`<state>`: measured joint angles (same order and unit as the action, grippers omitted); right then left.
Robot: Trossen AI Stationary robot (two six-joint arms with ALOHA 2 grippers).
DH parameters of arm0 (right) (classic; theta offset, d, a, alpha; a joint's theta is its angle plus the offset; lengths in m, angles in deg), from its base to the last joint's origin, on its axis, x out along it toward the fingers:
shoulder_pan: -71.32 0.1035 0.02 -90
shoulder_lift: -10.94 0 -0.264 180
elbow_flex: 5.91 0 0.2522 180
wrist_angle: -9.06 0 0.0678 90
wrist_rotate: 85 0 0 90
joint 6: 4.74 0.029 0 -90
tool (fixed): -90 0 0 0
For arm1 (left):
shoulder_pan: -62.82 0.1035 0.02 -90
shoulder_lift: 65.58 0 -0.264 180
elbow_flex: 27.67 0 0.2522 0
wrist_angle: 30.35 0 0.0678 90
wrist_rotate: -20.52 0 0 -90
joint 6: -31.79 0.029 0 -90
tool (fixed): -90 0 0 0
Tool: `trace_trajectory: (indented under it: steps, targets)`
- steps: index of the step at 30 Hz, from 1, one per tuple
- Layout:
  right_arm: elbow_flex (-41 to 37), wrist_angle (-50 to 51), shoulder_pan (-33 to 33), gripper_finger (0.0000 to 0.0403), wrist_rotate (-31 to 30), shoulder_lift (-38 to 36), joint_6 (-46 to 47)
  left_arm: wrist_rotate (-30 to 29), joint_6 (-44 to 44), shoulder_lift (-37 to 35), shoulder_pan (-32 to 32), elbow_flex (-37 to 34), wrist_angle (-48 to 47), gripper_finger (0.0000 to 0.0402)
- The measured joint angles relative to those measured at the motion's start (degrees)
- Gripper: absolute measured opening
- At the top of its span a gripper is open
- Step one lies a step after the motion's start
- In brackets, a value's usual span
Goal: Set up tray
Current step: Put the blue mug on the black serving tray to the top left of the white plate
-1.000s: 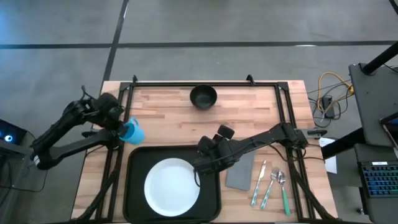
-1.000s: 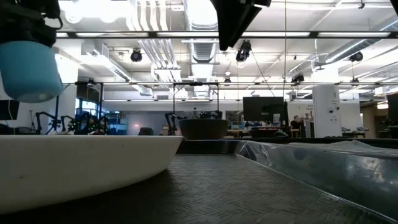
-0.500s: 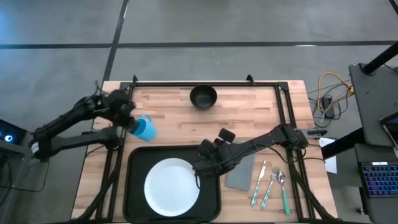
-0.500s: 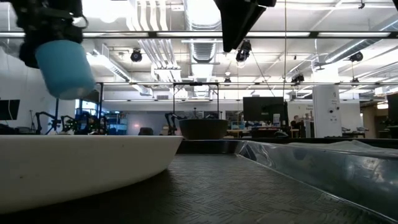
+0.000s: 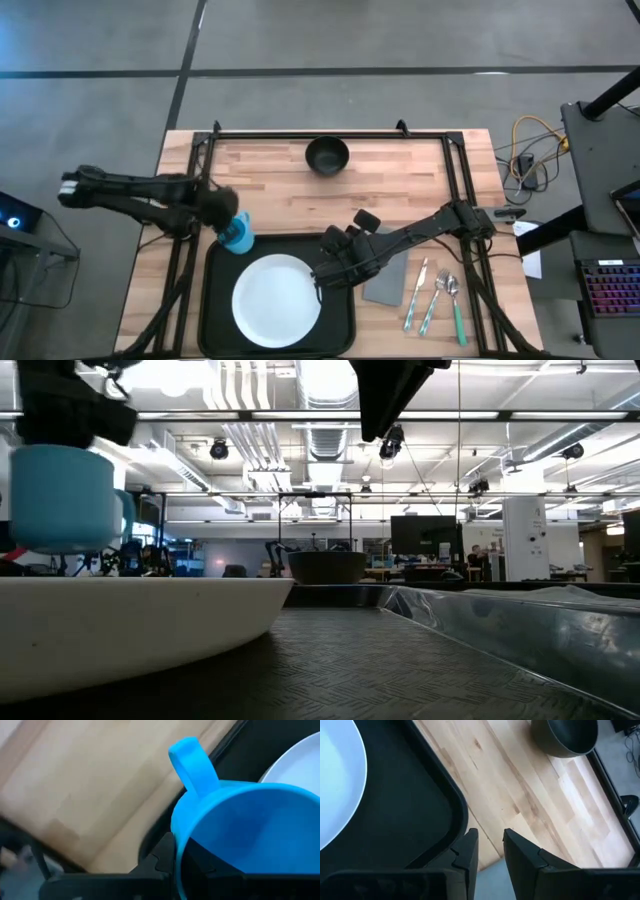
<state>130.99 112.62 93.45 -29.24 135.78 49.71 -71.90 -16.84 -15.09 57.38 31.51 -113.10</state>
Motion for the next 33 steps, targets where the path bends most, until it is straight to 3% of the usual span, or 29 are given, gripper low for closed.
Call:
trace_trajectory:
  steps: [6,10,13,24,33]
  targets:
    - [-0.4,0.0,0.0,0.0077,-0.4,0.0,-0.4,-4.7,-23.2,-1.7,-14.6,-2.3,-0.8,0.0000]
    - [-1.2,0.0,0.0,0.0073,-0.5,0.0,-0.5,-3.5,-31.0,0.7,-20.5,-4.7,-0.9,0.0000]
    - [-1.9,0.0,0.0,0.0072,-0.4,0.0,-0.5,-2.9,-32.7,3.9,-23.4,-4.3,-1.3,0.0000]
    - [-3.4,0.0,0.0,0.0070,-0.4,0.0,-1.1,-0.5,-33.6,14.8,-24.2,-2.5,-0.2,0.0000]
    - [-4.6,0.2,0.0,0.0077,-0.4,-0.7,-0.7,0.2,-35.0,16.3,-24.2,-2.4,5.1,0.0002]
